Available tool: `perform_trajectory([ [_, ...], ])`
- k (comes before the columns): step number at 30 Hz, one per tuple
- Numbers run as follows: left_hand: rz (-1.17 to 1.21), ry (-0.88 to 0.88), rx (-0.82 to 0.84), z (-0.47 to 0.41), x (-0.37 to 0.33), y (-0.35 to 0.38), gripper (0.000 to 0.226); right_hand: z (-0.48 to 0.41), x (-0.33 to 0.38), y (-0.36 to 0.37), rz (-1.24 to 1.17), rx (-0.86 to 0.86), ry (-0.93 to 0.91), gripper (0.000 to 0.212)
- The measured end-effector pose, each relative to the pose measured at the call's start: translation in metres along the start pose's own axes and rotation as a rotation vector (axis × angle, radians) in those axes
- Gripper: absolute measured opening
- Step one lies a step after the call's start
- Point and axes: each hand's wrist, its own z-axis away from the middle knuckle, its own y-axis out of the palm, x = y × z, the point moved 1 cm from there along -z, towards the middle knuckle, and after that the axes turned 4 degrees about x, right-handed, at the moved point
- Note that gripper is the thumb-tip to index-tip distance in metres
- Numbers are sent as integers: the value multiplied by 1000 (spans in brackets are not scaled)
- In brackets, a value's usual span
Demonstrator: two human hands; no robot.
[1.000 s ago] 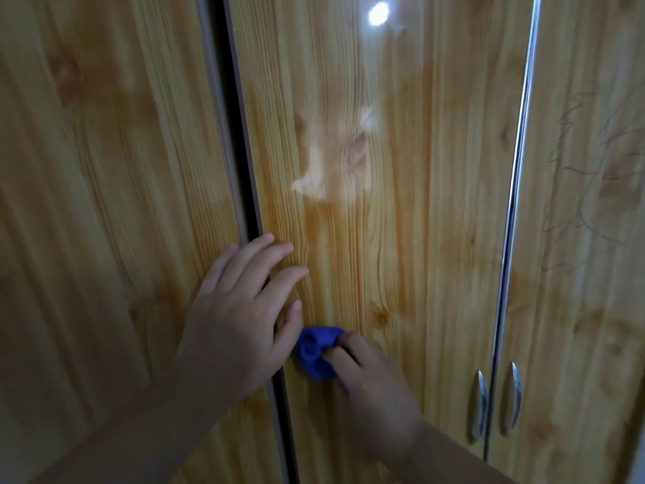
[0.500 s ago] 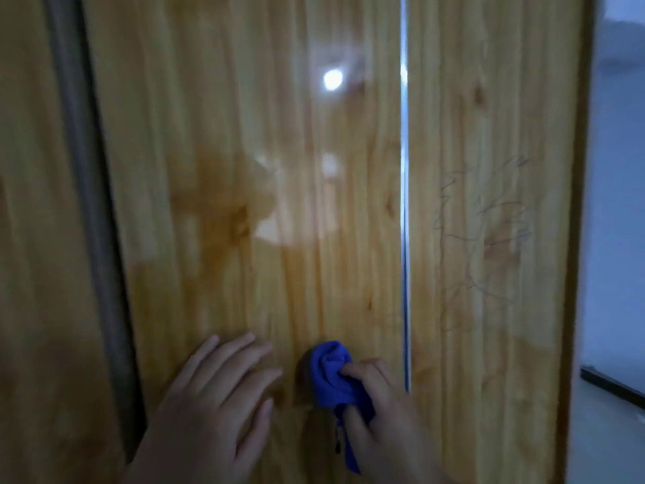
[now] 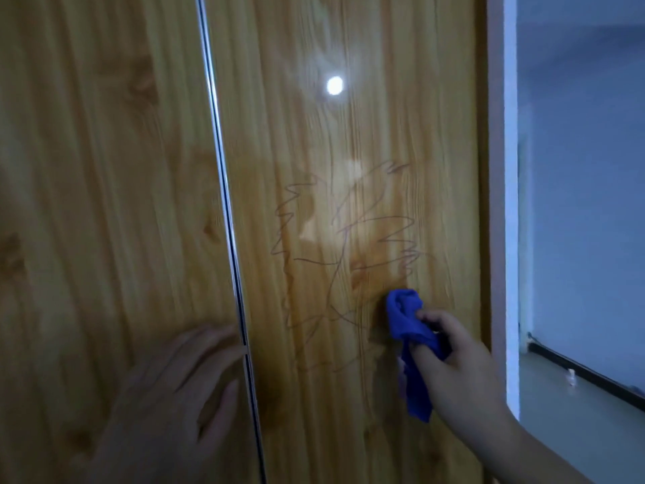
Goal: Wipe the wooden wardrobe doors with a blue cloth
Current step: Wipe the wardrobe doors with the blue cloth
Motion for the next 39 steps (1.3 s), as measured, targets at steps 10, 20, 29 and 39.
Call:
perform_trajectory([
  [10,-90,61,-106,-92,-7,-42,32,-71,74,-31,48,1,-326,47],
  [20,-231,39,-147,-182,12,-90,29,-132,169,-8,439,-87,-636,36],
  [29,-321,59,-119,-183,23,-55,49,-129,147,42,546,-142,-725,40],
  [39,-340,153,-251,-182,39,-41,43,-47,74,112,600,127,-762,45],
])
